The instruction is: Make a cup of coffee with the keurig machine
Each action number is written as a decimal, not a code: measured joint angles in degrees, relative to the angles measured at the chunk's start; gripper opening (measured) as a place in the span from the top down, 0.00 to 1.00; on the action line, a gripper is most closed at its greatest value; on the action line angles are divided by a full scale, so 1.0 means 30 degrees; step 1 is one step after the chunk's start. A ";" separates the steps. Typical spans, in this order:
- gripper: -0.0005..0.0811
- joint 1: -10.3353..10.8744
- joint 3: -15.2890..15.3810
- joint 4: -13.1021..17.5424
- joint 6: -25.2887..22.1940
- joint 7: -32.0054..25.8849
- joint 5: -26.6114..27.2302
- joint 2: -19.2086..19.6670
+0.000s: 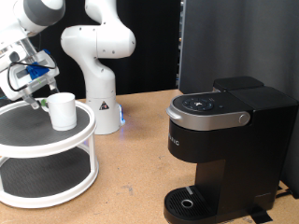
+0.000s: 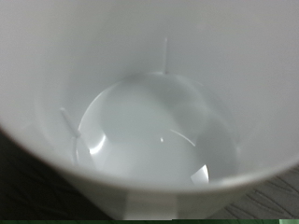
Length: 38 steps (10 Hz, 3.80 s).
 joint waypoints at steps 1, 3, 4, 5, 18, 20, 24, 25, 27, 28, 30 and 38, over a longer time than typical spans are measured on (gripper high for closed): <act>0.01 0.0108 -0.0219 -0.0021 -0.0002 -0.0365 0.0176 0.0005; 0.01 0.0210 -0.0578 -0.0049 -0.0009 -0.0866 0.0315 0.0019; 0.01 0.0221 -0.0664 -0.0057 -0.0009 -0.0967 0.0319 0.0036; 0.01 0.0232 -0.0749 -0.0069 -0.0009 -0.1113 0.0354 0.0049; 0.90 0.0411 -0.1000 -0.0296 0.0042 -0.1281 0.0484 0.0075; 0.91 0.0411 -0.0920 -0.0249 -0.0008 -0.1170 0.0653 0.0072; 0.91 0.0383 -0.0238 0.0731 -0.1928 0.0150 0.0975 -0.0479; 0.91 0.0353 0.0019 0.1023 -0.2642 0.0545 0.0964 -0.0714; 0.91 0.0287 0.0163 0.1120 -0.3044 0.0752 0.0950 -0.0908; 0.91 0.0320 0.0172 0.1120 -0.3030 0.0945 0.1089 -0.0903; 0.91 0.0621 0.0630 0.1080 -0.2720 0.1955 0.1979 -0.0898; 0.91 0.4754 0.3884 0.0895 0.2079 0.4949 0.6618 0.0633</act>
